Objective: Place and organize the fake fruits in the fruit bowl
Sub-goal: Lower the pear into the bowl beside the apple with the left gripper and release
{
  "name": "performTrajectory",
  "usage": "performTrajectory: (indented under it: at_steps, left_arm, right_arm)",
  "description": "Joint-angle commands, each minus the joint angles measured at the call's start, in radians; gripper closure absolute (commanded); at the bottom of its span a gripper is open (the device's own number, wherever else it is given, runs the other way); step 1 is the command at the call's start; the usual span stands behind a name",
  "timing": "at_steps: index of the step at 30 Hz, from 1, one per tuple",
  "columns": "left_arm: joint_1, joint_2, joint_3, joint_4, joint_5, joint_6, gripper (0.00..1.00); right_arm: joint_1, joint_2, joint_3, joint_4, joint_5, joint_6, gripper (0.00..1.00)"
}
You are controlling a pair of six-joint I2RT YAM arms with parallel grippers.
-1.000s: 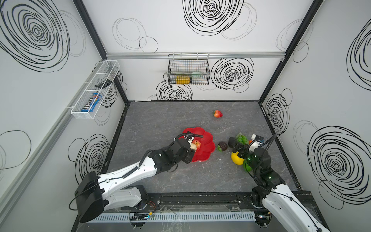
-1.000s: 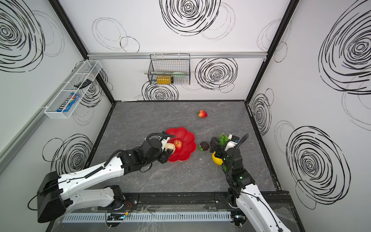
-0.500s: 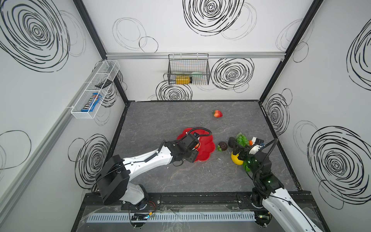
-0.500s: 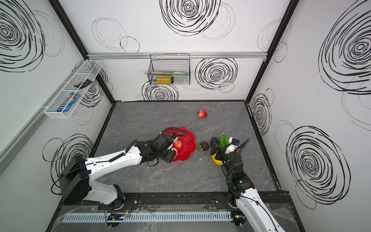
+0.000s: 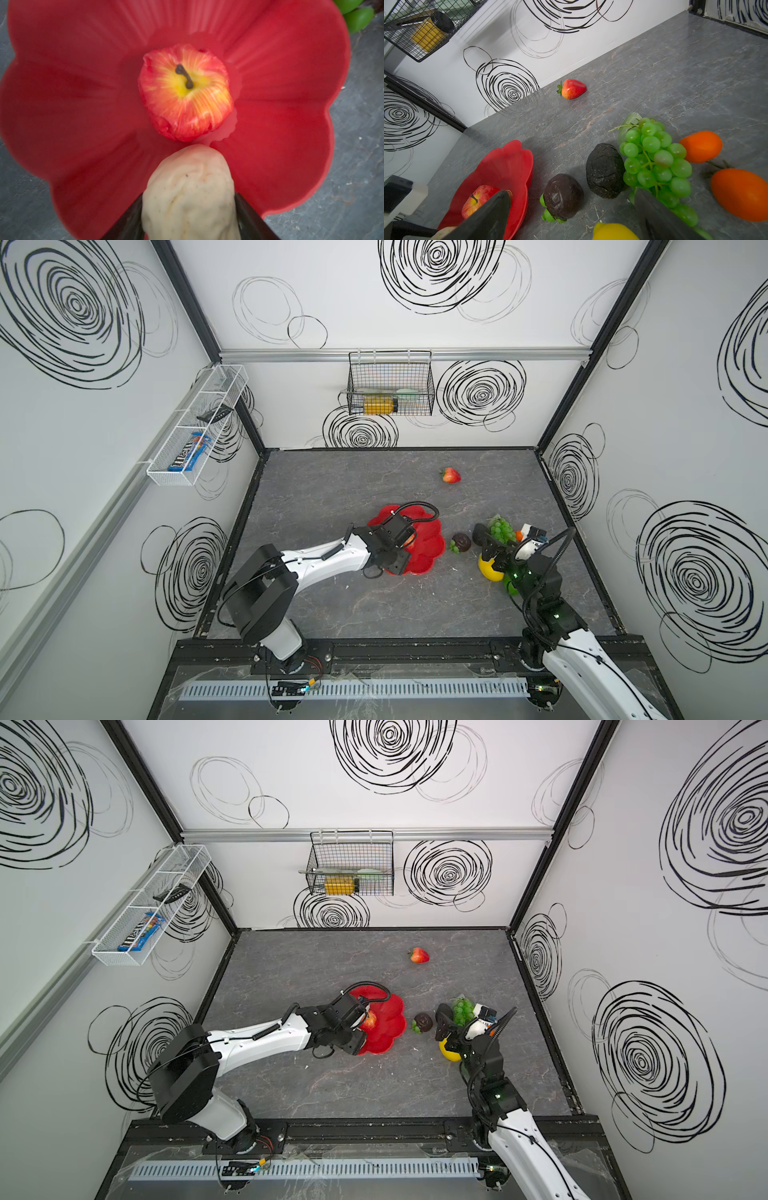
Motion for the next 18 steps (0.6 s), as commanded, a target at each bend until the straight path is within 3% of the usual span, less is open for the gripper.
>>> performTrajectory:
  at_steps: [1,18]
  left_arm:
    - [0.009,0.027,0.03,0.029,0.014,-0.001,0.34]
    - [0.018,0.064,0.033,0.059,0.035,-0.007,0.24]
  right_arm:
    - [-0.005,-0.005,-0.008,0.03,-0.008,-0.005,0.03]
    - [-0.014,-0.006,-0.011,0.032,-0.013,-0.001,0.03]
